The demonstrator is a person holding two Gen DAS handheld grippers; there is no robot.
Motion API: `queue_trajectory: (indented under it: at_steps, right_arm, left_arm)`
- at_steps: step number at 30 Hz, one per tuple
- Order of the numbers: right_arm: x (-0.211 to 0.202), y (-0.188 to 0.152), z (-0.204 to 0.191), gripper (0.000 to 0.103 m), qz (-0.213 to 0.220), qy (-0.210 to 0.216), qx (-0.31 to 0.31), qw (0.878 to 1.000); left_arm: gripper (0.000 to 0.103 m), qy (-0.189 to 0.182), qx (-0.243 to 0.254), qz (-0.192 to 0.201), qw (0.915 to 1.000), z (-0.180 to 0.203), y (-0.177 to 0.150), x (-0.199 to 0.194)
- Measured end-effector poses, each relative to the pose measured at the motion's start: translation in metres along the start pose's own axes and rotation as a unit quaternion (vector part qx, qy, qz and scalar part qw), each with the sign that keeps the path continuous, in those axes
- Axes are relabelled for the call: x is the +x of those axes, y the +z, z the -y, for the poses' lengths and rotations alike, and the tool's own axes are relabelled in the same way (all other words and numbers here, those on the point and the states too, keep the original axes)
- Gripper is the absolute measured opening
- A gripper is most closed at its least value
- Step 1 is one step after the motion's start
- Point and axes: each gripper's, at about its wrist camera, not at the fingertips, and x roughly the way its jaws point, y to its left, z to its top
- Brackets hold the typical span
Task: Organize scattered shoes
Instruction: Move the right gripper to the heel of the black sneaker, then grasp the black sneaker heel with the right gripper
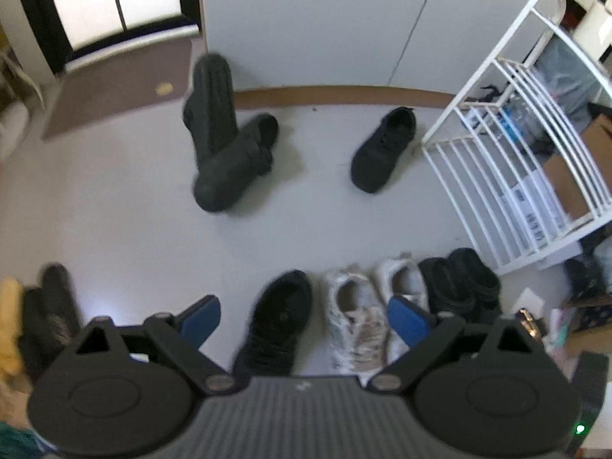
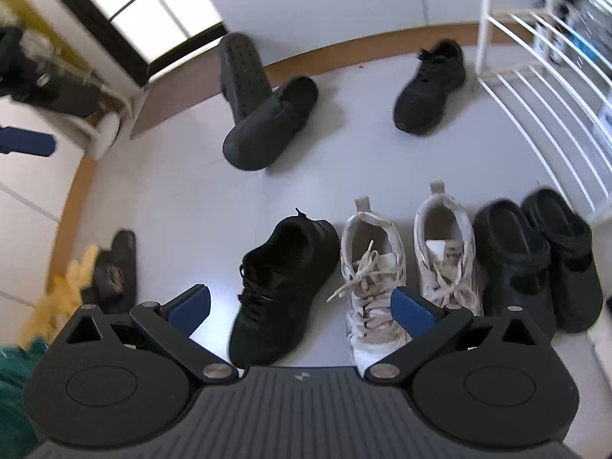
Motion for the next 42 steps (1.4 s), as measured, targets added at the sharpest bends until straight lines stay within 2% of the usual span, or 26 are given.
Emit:
queue_trajectory:
  at_steps: [2, 7, 11, 16, 20, 23, 27, 31, 36, 42]
  right_arm:
    - [0.011, 0.0, -0.007, 0.103, 0.006, -0.001, -0.015, 1.0]
    - [0.031, 0.0, -0.022, 0.103, 0.023, -0.006, -0.041, 0.999]
    - [0.047, -0.006, -0.035, 0.103, 0.042, 0.008, -0.046, 0.998]
    - [0.07, -0.014, -0.04, 0.103, 0.073, 0.029, -0.052, 0.996]
    - [0.09, -0.028, -0.033, 0.103, 0.088, 0.036, -0.024, 0.995]
    - [0.106, -0.042, -0.026, 0.102, 0.114, 0.053, 0.018, 0.992]
    - [0.13, -0.058, -0.032, 0.098, 0.116, 0.05, 0.035, 0.991]
    - [0.165, -0.074, -0.043, 0.097, 0.099, 0.039, 0.024, 0.994]
    - [0.198, -0.089, -0.046, 0.098, 0.079, 0.051, 0.053, 0.994]
    - [0.233, -0.099, -0.055, 0.097, 0.059, 0.021, 0.029, 0.998]
  left_arm:
    - [0.095, 0.021, -0.006, 0.0, 0.9998, -0.011, -0.012, 0.008]
    - [0.095, 0.03, -0.042, 0.011, 0.9986, -0.046, -0.043, 0.017]
    - [0.095, 0.053, -0.034, 0.019, 0.9978, -0.062, -0.051, 0.02]
    - [0.095, 0.045, -0.045, 0.02, 0.9978, -0.081, -0.058, 0.024]
    - [0.095, 0.062, -0.051, 0.021, 0.9965, -0.093, -0.058, 0.032]
    - [0.095, 0.076, -0.037, 0.028, 0.996, -0.09, -0.058, 0.033]
    - [0.095, 0.072, -0.042, 0.039, 0.9958, -0.091, -0.053, 0.033]
    - [0.095, 0.07, -0.025, 0.035, 0.9966, -0.092, -0.048, 0.031]
    - [0.095, 0.053, -0.032, 0.046, 0.997, -0.087, -0.041, 0.024]
    - [0.095, 0.055, -0.032, 0.052, 0.9966, -0.083, -0.037, 0.028]
